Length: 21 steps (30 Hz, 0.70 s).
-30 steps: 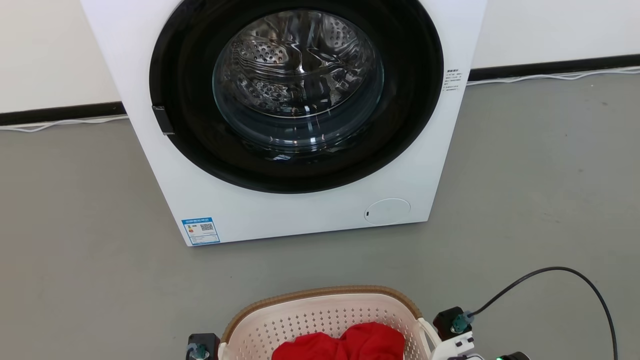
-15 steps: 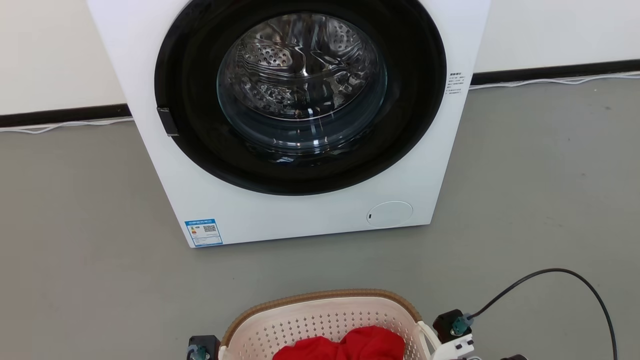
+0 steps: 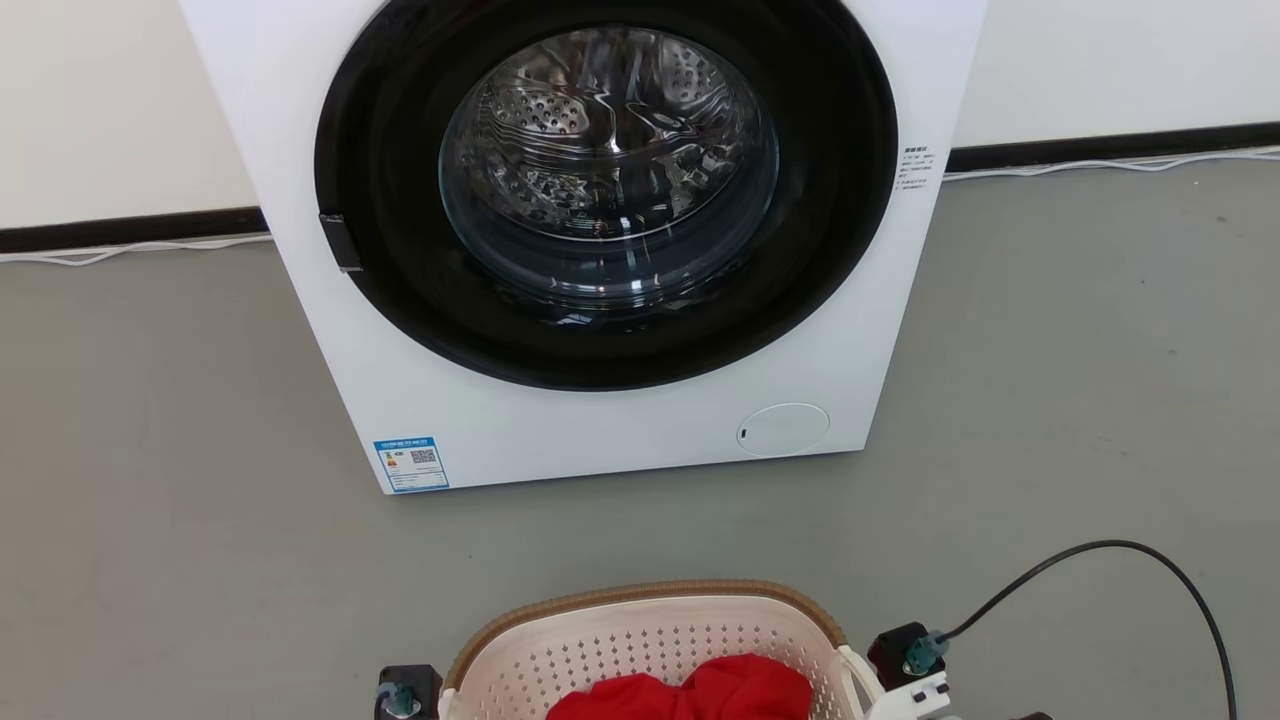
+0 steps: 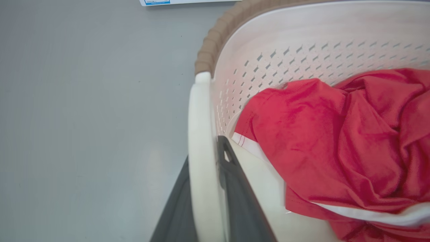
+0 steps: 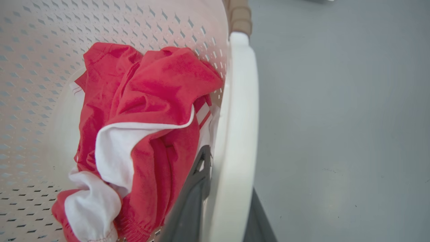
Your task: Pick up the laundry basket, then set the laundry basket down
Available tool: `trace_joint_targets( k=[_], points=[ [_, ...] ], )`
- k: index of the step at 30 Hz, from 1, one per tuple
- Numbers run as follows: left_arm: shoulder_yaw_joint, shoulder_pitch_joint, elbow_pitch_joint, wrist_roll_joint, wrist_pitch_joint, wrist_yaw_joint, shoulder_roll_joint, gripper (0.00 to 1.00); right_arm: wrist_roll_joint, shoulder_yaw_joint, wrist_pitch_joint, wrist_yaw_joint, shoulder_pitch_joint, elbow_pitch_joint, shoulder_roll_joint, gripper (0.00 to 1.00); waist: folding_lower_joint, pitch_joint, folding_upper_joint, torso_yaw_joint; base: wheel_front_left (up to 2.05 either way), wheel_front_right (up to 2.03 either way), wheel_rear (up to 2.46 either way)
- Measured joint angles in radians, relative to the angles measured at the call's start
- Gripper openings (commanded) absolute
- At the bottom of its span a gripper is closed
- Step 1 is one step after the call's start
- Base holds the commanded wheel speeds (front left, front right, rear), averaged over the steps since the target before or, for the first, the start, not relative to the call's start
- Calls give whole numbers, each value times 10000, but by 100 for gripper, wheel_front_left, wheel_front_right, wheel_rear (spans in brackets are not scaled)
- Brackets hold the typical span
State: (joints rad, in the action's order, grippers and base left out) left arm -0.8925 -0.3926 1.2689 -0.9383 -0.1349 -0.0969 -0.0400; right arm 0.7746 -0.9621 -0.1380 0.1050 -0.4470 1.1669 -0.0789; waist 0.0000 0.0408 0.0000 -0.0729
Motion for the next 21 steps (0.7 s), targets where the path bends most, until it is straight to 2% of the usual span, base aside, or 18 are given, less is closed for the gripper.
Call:
trace_joint_targets(
  k=[11, 21],
  points=[
    [-303, -81, 29, -433, 21, -86, -6, 0, 105, -117, 86, 0, -13, -2, -2, 0, 0, -138, 0, 66, 0, 0, 0],
    [-290, -696, 69, -826, -456, -105, 0, 0, 63, -50, 857, 0, -542, 142, 0, 0, 0, -865, 0, 19, 0, 0, 0]
  ],
)
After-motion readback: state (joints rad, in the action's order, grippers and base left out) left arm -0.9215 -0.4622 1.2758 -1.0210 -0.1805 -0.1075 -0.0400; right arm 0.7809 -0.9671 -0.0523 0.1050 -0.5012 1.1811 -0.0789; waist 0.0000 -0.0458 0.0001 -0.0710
